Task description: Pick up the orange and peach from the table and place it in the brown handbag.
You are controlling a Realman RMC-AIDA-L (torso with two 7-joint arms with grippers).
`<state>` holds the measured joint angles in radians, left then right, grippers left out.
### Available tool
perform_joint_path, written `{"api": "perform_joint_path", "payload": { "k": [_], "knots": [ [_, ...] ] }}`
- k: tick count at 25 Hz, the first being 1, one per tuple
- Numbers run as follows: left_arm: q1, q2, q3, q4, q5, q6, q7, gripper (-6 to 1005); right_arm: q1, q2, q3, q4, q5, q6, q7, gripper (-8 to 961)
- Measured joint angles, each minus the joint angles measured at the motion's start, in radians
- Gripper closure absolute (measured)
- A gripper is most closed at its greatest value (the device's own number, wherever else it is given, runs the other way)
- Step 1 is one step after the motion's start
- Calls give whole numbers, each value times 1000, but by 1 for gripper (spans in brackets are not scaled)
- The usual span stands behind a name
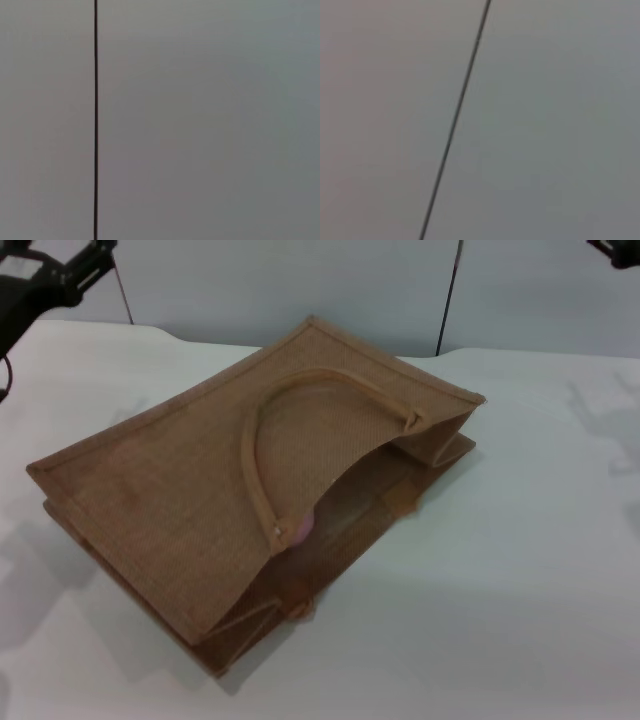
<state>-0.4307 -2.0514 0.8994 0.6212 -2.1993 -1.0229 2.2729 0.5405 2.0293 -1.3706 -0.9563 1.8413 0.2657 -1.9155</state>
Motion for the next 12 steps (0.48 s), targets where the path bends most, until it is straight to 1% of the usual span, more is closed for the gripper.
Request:
{"api": "perform_joint_path", "payload": {
  "k": [7,12],
  "knots": [
    [-2,2,1,-14,-2,-1,2,129,3,-4,4,11,32,44,2,331],
    [-2,4,0,-14,-3,-1,3,131,6,-6,3,18,49,46,-5,580]
  ]
}}
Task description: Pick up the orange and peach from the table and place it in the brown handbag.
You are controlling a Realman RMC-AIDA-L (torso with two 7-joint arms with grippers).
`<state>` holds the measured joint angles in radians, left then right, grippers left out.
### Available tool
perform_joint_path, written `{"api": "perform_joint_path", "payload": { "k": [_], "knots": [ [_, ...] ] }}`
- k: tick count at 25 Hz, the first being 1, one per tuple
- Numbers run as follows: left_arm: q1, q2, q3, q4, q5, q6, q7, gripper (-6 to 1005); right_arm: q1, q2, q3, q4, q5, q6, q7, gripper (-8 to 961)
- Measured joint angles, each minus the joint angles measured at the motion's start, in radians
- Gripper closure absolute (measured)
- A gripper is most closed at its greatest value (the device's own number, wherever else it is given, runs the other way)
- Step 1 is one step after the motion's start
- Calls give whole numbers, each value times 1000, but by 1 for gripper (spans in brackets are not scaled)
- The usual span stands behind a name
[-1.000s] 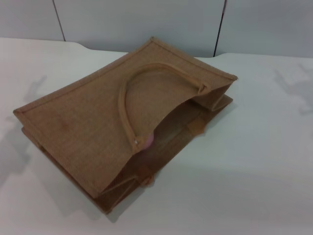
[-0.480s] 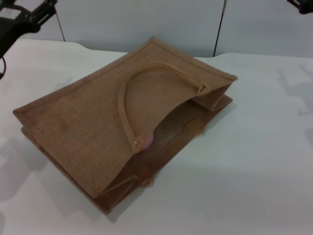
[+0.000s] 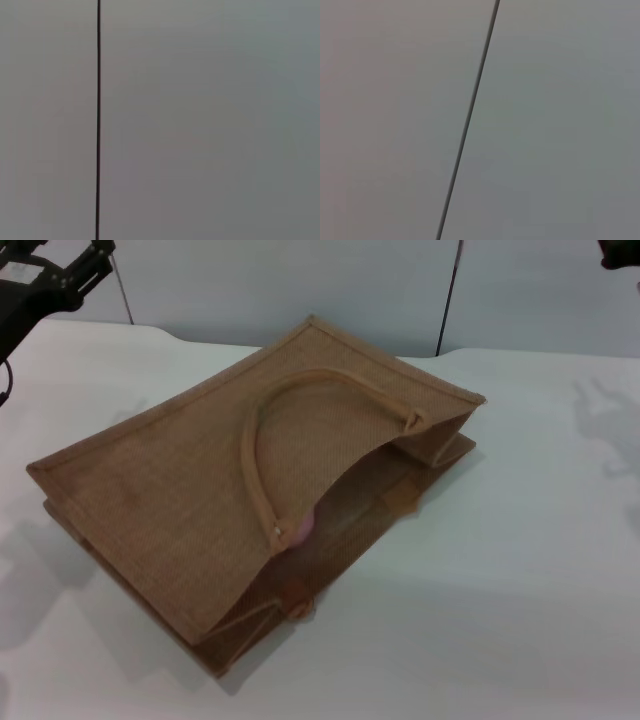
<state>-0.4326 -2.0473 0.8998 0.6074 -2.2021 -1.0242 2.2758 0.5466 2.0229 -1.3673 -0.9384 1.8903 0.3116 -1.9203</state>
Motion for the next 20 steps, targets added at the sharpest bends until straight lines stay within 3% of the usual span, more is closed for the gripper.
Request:
{"api": "perform_joint_path", "payload": {
  "k": [1,6,11,20],
  "knots": [
    [0,0,0,0,0,0,0,131,0,0,0,0,0,0,0,620],
    [0,1,1,0,-1,-1,7,338,7,0,-4,5,-5,1,-1,823],
    [0,1,0,0,-1,-6,11,421,10,0,-6,11,-6,1,-2,917],
    [6,1,-1,-9,-1,-35,43,539,12,0,-7,19,-6,0,-2,922]
  ]
}}
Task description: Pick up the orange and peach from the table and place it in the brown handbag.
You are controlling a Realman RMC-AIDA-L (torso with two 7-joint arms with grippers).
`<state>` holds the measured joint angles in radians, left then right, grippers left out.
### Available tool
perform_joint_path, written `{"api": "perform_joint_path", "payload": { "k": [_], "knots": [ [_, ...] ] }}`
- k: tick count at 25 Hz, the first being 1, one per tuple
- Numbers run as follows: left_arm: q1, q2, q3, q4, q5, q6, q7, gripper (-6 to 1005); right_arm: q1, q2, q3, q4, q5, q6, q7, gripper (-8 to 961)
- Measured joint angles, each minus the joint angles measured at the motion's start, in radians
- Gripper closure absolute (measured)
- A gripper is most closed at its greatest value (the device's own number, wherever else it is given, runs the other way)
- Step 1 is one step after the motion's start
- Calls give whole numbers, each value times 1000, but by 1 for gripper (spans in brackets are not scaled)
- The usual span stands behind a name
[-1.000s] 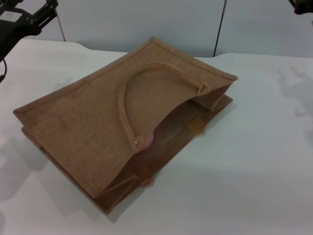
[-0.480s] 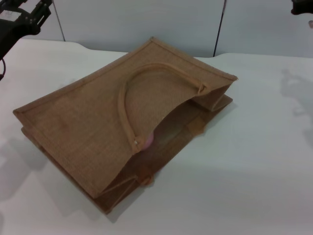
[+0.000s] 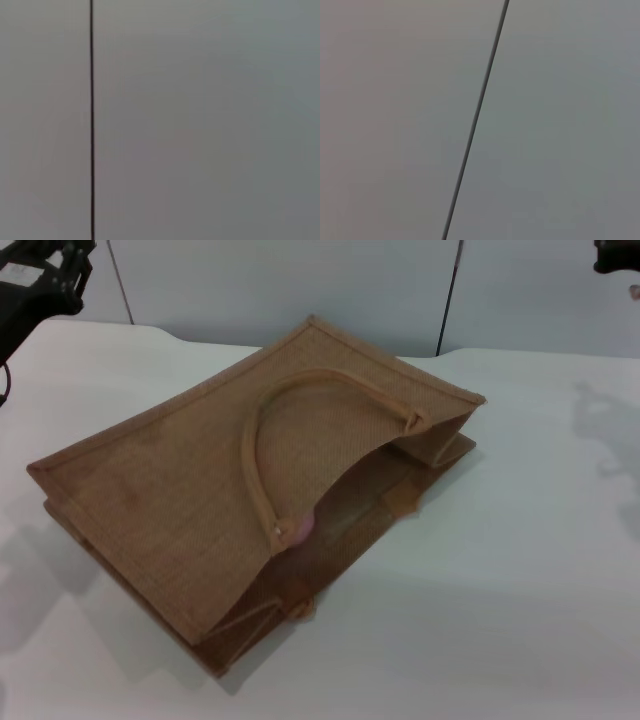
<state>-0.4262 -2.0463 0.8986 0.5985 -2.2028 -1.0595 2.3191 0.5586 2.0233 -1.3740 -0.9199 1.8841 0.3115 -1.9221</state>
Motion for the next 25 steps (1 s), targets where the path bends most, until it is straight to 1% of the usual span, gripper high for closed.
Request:
{"api": "perform_joint_path", "payload": {
  "k": [2,5,10,20,25],
  "knots": [
    [-1,0,-2,-12,0,-17,21,565,1,0,0,5,0,0,0,923],
    [-5,1,-6,-27,0,-25,40,806,6,-1,0,17,0,0,0,923],
    [-6,1,-7,-29,0,-25,46,947,9,-2,-1,22,0,0,0,923],
    [-10,3,-21,-30,0,-17,56,930,19,-7,7,38,-4,59,-1,916],
    [-30,3,-64,-57,0,-15,77,911,31,-7,11,53,-4,53,-1,757]
  ]
}}
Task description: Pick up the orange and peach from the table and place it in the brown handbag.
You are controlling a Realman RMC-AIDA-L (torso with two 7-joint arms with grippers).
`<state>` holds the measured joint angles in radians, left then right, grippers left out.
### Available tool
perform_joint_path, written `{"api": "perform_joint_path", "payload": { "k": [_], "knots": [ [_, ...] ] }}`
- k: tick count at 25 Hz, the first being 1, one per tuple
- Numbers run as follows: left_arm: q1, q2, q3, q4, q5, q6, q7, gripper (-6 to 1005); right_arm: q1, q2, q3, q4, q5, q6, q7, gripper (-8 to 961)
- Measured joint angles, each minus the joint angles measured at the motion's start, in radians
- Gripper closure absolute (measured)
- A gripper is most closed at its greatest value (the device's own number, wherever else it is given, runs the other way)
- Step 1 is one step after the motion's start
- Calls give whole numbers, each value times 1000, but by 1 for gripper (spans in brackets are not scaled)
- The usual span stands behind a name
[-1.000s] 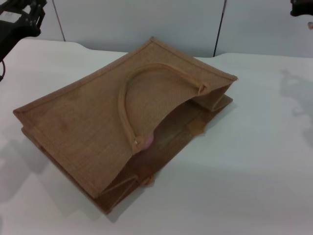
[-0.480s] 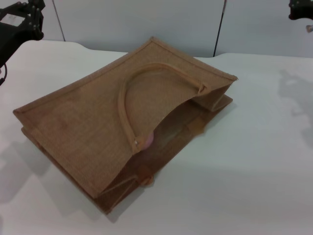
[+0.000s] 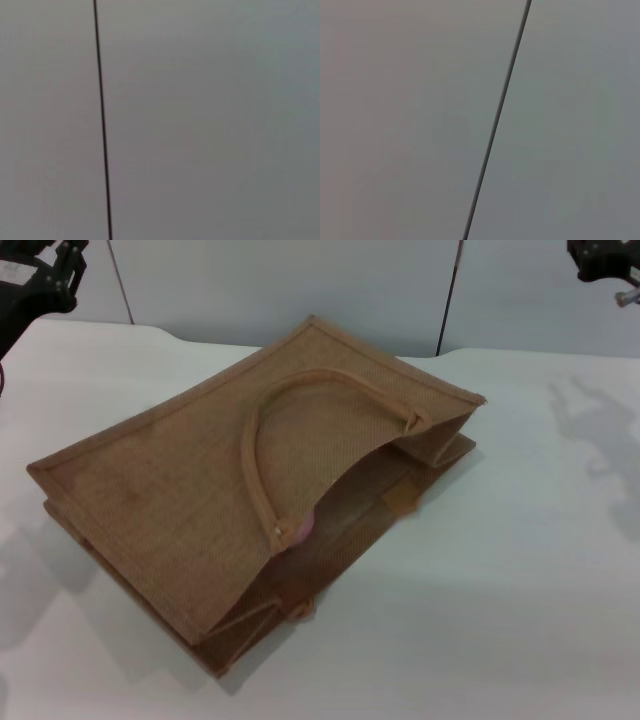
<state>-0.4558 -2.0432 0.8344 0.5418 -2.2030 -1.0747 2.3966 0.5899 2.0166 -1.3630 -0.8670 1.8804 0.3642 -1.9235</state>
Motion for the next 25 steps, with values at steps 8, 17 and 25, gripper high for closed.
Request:
{"api": "perform_joint_path", "payload": {
  "k": [8,17,25],
  "knots": [
    [-16,0,-25,-22,-1,10,17,676,7,1,25,10,1,-3,0,587],
    [22,0,-26,-12,-95,-60,33,176,-7,7,29,-55,9,-32,0,184],
    [58,-9,-16,-24,-252,-205,166,134,-33,11,12,-179,12,-35,-5,60]
  ]
}}
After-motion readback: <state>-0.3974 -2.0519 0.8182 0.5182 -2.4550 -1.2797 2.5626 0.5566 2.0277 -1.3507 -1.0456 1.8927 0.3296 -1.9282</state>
